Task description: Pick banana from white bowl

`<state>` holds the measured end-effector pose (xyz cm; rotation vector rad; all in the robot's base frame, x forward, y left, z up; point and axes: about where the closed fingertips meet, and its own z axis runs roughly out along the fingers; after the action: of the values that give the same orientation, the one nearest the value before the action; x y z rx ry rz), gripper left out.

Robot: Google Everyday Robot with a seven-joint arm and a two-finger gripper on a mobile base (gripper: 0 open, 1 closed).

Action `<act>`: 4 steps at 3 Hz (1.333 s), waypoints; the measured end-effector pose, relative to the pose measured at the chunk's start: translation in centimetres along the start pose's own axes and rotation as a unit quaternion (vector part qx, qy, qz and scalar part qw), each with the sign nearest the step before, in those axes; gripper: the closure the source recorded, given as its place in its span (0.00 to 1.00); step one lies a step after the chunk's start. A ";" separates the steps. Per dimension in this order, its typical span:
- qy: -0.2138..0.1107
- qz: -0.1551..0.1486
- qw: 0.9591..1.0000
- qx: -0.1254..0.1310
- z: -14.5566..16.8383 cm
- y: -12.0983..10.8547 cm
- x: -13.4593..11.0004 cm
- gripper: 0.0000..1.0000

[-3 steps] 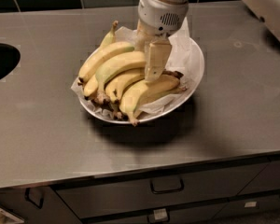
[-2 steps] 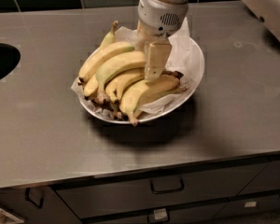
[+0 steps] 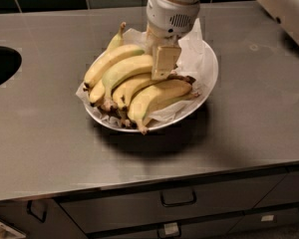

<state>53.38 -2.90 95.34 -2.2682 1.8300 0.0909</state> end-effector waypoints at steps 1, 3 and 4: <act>0.001 -0.001 1.000 -0.001 0.1 0.0 -0.1 0.68; 0.002 -0.002 1.000 -0.002 0.2 0.0 -0.1 1.00; -0.004 -0.004 1.000 0.016 -0.2 -0.5 -0.4 1.00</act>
Offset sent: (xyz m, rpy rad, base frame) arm -0.0166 -0.0113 -0.0062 -0.0564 0.0708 0.0167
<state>53.75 -2.42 95.66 -2.2500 1.8056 0.0697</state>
